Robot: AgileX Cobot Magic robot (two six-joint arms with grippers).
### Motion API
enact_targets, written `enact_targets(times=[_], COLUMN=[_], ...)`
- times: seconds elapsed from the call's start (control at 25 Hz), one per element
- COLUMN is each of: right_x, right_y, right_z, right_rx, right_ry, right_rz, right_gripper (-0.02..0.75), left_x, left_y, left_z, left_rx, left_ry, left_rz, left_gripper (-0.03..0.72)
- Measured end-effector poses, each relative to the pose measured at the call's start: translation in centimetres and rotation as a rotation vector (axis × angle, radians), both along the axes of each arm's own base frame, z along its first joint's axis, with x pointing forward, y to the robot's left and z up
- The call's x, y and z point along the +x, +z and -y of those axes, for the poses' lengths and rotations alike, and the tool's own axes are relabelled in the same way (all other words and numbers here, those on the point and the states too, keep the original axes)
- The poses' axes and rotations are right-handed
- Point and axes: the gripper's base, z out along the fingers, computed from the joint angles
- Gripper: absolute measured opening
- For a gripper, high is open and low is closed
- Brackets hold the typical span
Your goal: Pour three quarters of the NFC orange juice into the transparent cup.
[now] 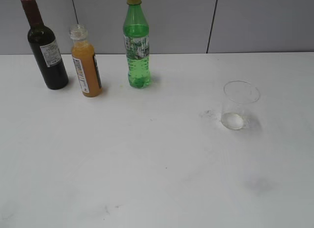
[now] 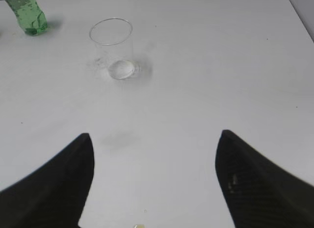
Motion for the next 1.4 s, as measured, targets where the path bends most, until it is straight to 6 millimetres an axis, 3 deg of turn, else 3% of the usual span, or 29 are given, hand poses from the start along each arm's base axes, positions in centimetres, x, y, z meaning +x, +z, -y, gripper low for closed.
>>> enact_targets(times=[0.56, 0.72, 0.88, 1.08, 1.24, 1.4], right_x=[0.0, 0.8, 3.2, 7.5, 11.1, 14.8], right_y=[0.0, 1.4, 3.3, 3.9, 4.6, 5.0], right_z=[0.0, 0.0, 0.0, -0.1, -0.3, 0.0], right_rx=[-0.003, -0.002, -0.032, -0.065, 0.035, 0.022], right_ry=[0.001, -0.003, -0.004, 0.007, -0.019, -0.068], right_rz=[0.003, 0.092, 0.218, 0.195, 0.266, 0.366], right_gripper=[0.591, 0.596, 0.616, 0.605, 0.572, 0.566], left_x=[0.0, 0.0, 0.0, 0.0, 0.0, 0.0], left_y=[0.0, 0.0, 0.0, 0.0, 0.0, 0.0], left_z=[0.0, 0.0, 0.0, 0.0, 0.0, 0.0], left_rx=[0.0, 0.0, 0.0, 0.0, 0.0, 0.0], left_ry=[0.0, 0.0, 0.0, 0.0, 0.0, 0.0], left_rz=[0.0, 0.0, 0.0, 0.0, 0.0, 0.0], left_gripper=[0.584, 0.584, 0.584, 0.584, 0.584, 0.584])
